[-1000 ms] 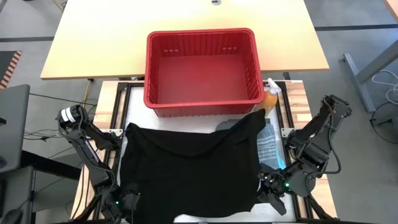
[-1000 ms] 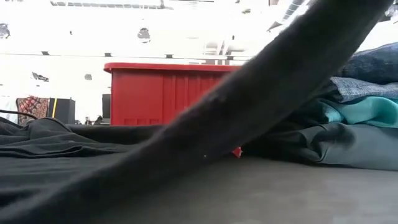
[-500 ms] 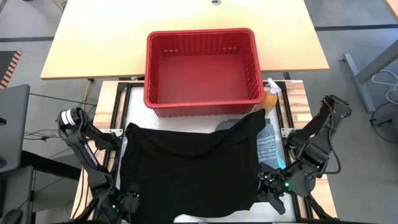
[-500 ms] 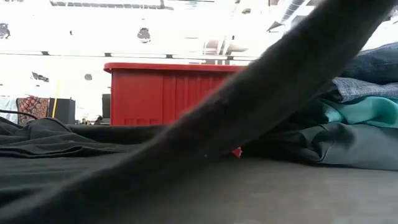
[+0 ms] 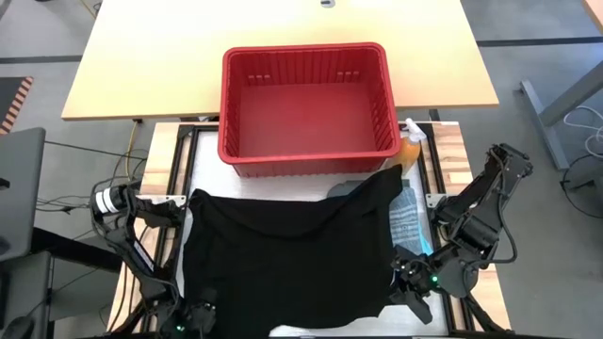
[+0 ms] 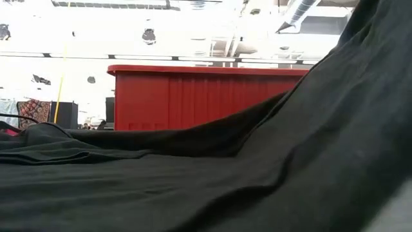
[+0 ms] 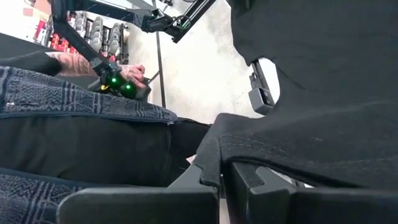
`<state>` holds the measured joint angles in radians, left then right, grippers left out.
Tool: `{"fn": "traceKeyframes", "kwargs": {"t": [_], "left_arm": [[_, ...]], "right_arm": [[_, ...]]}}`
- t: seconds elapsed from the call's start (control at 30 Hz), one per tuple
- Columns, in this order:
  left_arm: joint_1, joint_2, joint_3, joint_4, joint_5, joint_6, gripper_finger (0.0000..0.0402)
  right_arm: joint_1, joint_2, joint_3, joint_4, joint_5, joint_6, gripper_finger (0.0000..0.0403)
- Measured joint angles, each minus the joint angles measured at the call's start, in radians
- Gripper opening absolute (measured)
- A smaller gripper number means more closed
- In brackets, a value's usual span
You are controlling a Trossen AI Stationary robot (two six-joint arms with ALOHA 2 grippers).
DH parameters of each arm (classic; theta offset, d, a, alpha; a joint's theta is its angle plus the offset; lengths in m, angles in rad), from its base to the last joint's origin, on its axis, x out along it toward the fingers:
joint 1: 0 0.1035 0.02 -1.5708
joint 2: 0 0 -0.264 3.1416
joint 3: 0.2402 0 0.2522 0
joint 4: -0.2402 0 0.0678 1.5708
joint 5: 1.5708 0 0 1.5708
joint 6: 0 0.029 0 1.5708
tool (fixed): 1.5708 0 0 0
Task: Fold Laundry from Bin
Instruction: Fold the black shirt
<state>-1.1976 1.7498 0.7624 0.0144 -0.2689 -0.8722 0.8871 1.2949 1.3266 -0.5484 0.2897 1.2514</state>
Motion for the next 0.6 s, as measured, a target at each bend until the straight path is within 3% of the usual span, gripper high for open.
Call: {"fn": "traceKeyframes", "kwargs": {"t": [0.13, 0.27, 0.4, 0.6], "left_arm": [[0.0, 0.01, 0.0, -0.008, -0.02, -0.083, 0.0106], [0.002, -0.019, -0.005, -0.02, -0.045, -0.224, 0.0018], [0.002, -0.093, -0.008, -0.054, -0.067, -0.335, 0.0003], [0.0, -0.321, 0.008, -0.115, -0.133, -0.278, 0.0001]], "right_arm": [[0.0, 0.0, 0.0, 0.002, -0.002, 0.018, 0.0024], [0.009, 0.0, 0.0, 0.002, -0.001, 0.036, 0.0024], [0.016, 0.0, 0.0, -0.015, -0.001, 0.087, 0.0024], [0.014, 0.0, 0.0, -0.171, 0.053, 0.31, 0.0024]]}}
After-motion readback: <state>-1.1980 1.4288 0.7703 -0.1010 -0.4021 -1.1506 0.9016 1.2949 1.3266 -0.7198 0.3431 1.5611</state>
